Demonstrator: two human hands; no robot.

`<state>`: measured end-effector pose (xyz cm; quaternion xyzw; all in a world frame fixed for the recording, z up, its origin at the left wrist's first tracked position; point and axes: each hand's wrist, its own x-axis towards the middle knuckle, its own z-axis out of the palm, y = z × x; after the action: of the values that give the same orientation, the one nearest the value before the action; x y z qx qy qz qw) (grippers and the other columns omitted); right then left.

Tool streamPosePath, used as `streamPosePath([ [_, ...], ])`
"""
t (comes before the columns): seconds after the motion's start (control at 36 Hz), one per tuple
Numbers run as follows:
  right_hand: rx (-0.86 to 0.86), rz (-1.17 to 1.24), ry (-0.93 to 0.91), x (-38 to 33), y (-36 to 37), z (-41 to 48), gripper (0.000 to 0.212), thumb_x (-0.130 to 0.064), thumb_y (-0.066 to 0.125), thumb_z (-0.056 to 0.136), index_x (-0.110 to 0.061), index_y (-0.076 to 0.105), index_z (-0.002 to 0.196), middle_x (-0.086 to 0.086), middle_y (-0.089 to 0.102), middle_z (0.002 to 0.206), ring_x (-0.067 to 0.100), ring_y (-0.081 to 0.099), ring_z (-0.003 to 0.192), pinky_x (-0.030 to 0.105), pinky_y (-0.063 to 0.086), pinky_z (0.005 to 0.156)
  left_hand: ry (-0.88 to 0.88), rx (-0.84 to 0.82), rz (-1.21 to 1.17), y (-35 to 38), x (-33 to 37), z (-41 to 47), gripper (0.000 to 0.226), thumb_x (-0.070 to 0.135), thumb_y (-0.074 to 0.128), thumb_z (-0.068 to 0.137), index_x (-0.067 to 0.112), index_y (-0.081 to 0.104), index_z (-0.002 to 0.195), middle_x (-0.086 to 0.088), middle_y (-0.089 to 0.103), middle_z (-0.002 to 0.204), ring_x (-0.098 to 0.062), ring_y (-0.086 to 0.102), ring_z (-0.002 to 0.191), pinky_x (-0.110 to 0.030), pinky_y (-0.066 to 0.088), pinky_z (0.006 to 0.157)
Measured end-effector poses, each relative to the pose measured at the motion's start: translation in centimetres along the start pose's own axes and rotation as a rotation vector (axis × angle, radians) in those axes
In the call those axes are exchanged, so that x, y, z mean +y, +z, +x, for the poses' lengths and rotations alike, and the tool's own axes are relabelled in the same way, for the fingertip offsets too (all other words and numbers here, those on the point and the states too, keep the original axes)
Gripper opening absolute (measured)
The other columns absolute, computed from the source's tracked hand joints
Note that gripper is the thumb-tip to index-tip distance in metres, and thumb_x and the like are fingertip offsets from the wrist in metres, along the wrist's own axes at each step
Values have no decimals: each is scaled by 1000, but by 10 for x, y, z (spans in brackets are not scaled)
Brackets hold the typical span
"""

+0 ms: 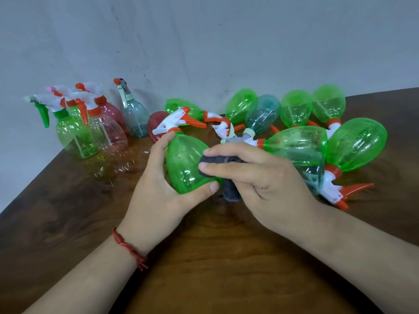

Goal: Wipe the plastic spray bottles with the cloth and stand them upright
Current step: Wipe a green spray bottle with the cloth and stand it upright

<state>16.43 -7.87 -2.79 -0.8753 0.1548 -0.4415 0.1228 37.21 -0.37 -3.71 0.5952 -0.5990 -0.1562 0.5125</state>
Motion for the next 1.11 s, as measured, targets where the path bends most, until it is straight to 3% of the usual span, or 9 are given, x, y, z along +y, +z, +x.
streamPosePath([
  [0.11, 7, -22, 35, 3, 1, 1, 42, 3, 57, 100, -20, 78, 127, -5, 67, 139, 8, 64, 125, 28, 55, 101, 43, -41, 45, 3, 6, -2, 112, 39, 100, 64, 35, 38, 158, 25, 62, 137, 2, 63, 127, -12, 48, 103],
  [0.22, 49, 39, 120, 6, 3, 4, 38, -1, 56, 106, -22, 77, 129, -9, 67, 140, 4, 64, 123, 24, 56, 99, 97, -127, 106, 2, 8, -3, 118, 39, 101, 65, 32, 35, 162, 20, 55, 151, -4, 55, 141, -23, 45, 115],
  [0.33, 105, 108, 214, 8, 6, 6, 41, 3, 54, 105, -21, 77, 130, -10, 70, 133, 7, 66, 123, 29, 55, 103, 168, -191, 140, 3, 13, -5, 117, 29, 102, 66, 25, 36, 163, 17, 52, 153, -8, 53, 143, -21, 42, 117],
  [0.47, 154, 108, 323, 10, 2, 9, 42, -2, 55, 107, -27, 72, 136, -16, 73, 122, 4, 68, 113, 27, 55, 97, 196, -267, 56, 4, 16, -8, 120, 23, 103, 67, 24, 32, 164, 11, 51, 155, -20, 53, 145, -41, 45, 120],
  [0.61, 192, 195, 384, 10, 2, 9, 33, -7, 61, 107, -29, 72, 129, -12, 77, 108, 11, 73, 95, 38, 59, 86, 197, -273, -43, 1, 19, -10, 121, 24, 101, 64, 26, 31, 163, 23, 51, 153, -12, 54, 145, -26, 46, 117],
  [0.72, 206, 232, 321, 8, -3, 9, 32, 2, 59, 105, -18, 78, 121, -13, 76, 117, 10, 71, 113, 23, 53, 96, 189, -267, -14, 2, 19, -9, 120, 30, 100, 65, 30, 31, 162, 29, 50, 151, -6, 53, 144, -22, 44, 116],
  [0.83, 163, 191, 247, 7, 0, 8, 37, 10, 57, 103, -12, 78, 124, -4, 73, 131, 10, 65, 128, 26, 49, 110, 196, -233, 10, 4, 18, -9, 118, 29, 101, 66, 25, 33, 163, 29, 49, 151, -8, 53, 144, -28, 45, 118],
  [1.03, 131, 173, 151, 3, -1, 6, 40, 14, 60, 99, -12, 80, 121, -1, 72, 132, 12, 67, 125, 28, 53, 105, 146, -83, 54, 4, 14, -9, 117, 34, 101, 65, 30, 36, 162, 22, 53, 152, -5, 54, 141, -25, 46, 116],
  [1.11, 94, 99, 75, -1, 0, 4, 37, 11, 63, 98, -13, 80, 121, -1, 72, 133, 10, 67, 125, 27, 52, 106, 107, -14, 39, 3, 10, -5, 115, 32, 101, 66, 32, 37, 161, 13, 57, 151, -7, 58, 139, -33, 48, 117],
])
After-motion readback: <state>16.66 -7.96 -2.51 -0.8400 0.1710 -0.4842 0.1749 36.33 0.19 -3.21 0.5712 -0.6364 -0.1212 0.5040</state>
